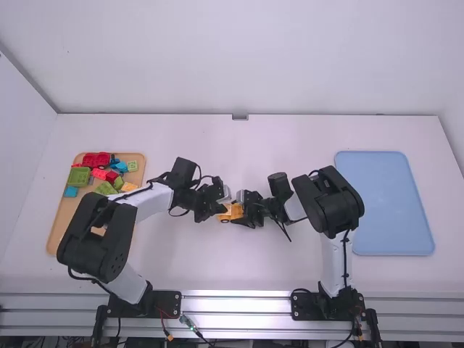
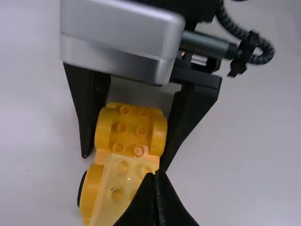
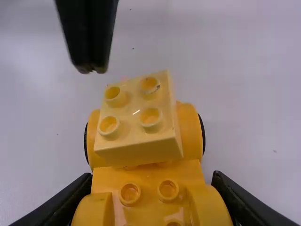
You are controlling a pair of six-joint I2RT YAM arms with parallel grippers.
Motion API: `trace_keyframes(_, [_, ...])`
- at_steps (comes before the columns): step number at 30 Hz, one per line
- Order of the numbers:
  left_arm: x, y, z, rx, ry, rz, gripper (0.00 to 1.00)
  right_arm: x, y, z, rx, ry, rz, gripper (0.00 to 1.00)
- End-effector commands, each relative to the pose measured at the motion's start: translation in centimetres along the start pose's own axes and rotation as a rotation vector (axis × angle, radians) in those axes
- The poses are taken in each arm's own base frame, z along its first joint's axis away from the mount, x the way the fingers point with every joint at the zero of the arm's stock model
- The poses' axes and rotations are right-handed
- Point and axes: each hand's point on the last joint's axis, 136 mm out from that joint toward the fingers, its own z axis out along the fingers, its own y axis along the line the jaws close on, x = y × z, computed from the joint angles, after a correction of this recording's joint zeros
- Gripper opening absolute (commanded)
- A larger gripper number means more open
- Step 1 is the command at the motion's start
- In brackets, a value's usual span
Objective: Assemble lego blocks to make yellow taxi
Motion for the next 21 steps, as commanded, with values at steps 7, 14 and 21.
trace_keyframes(7, [2.0,0.95,0.71,-0.086,0.033,-0.086,0.02,0.84,0.48,0.18,-0.012,0.013,0.036,0.64])
trace_keyframes(14, [2.04,0.9,0.78,-0.087,0.032,-0.083,0.02,0.83,0.47,0.18,-0.012,0.013,0.035,0.64])
trace_keyframes(21, [1.66,1.15,0.49,-0.087,0.038,-0.087,0.02,0.84,0.46,0.18,-0.011,0.013,0.035,0.64])
